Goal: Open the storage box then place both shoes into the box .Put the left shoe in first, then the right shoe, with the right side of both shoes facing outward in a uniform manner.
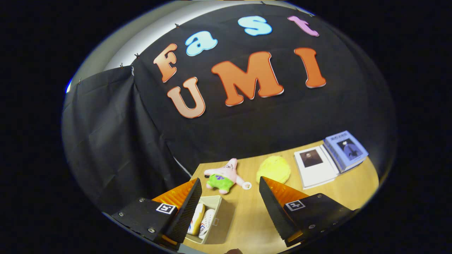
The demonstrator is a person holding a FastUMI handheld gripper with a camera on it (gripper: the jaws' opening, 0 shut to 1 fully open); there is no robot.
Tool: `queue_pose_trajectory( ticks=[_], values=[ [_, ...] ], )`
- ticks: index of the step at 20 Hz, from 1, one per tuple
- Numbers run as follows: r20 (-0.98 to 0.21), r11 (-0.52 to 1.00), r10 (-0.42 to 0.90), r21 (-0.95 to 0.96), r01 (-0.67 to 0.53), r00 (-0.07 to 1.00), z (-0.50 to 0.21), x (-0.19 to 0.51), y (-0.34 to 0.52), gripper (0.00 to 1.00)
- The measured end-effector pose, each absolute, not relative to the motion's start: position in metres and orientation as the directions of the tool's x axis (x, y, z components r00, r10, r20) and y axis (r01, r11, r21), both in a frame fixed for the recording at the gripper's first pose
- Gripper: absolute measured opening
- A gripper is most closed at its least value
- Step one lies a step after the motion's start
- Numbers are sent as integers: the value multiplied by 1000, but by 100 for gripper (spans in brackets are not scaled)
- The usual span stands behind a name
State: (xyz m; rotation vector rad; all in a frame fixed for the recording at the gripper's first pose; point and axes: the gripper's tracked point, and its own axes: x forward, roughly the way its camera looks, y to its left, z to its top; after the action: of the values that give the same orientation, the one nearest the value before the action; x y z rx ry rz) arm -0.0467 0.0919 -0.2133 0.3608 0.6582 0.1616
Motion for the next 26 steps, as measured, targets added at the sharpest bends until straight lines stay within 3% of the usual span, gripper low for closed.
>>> queue_pose_trajectory(
  ticks=[7,16,26],
  values=[
    [-395,980,91,199,-12,914,-136,-36,1,98],
    [-187,995,-32,82,48,982,-73,-50,-75,98],
    [-153,999,-27,40,33,988,-62,-47,-97,98]
  ],
)
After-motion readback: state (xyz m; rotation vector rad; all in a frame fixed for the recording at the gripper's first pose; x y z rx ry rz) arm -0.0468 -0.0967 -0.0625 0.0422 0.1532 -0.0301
